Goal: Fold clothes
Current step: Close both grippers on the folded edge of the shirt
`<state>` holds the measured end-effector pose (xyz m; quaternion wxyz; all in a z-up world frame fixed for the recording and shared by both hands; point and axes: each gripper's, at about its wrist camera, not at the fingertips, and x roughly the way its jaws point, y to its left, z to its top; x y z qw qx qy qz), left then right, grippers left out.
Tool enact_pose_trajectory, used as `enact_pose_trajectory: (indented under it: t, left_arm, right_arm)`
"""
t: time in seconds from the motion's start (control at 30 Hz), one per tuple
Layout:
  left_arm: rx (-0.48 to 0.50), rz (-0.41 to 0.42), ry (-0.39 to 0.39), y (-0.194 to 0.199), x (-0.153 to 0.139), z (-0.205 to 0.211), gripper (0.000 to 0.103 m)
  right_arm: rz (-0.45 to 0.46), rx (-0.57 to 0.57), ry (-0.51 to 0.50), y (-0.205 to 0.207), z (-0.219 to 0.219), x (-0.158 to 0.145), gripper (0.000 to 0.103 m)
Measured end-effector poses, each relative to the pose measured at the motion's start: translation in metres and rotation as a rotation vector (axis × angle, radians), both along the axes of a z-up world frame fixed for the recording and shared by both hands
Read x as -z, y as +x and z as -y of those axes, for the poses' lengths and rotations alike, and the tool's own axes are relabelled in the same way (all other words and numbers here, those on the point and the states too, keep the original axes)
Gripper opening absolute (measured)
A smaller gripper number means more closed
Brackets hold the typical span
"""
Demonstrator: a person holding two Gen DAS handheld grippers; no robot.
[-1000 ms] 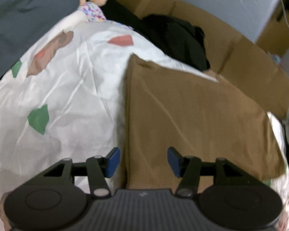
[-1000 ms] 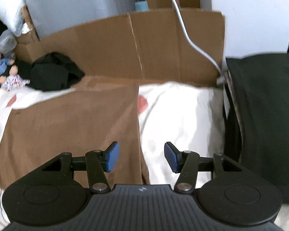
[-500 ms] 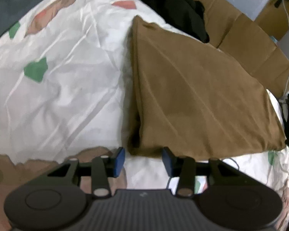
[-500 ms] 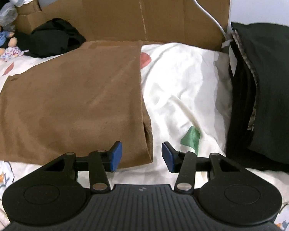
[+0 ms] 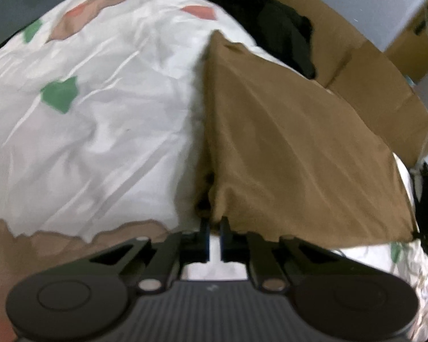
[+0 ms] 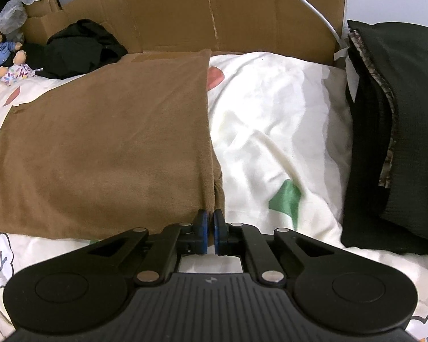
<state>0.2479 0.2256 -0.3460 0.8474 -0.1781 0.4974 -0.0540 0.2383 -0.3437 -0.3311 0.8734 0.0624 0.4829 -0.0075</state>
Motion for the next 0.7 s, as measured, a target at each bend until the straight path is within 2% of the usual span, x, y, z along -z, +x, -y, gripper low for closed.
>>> enact_pose_trajectory:
  t: [0.2,0.27,0.4,0.5,0.57,0.7]
  left_arm:
    - [-0.004,-0.013,-0.022,-0.002,-0.004,-0.003,0.009]
    - [-0.032,-0.013,-0.037,-0.005,-0.006,-0.006,0.014]
    - [-0.076,-0.011,-0.073,-0.010,-0.008,-0.012,0.016]
    - [-0.102,-0.016,-0.088,-0.011,-0.009,-0.015,0.030]
    - [-0.112,-0.021,-0.097,-0.011,-0.009,-0.015,0.043]
    - [-0.147,-0.019,-0.152,-0.008,-0.007,-0.019,0.049]
  right_arm:
    - [-0.042,0.105,-0.059,-0.003,0.021,0.006,0.002]
    - [-0.027,0.111,-0.022,-0.010,0.028,0.003,0.003]
    - [-0.007,0.078,0.005,-0.025,0.028,-0.003,0.003]
    - [-0.004,0.061,0.005,-0.031,0.022,-0.003,0.004]
    - [-0.003,0.061,0.013,-0.034,0.020,-0.004,0.004]
    - [0.000,0.062,0.023,-0.036,0.017,-0.008,0.006]
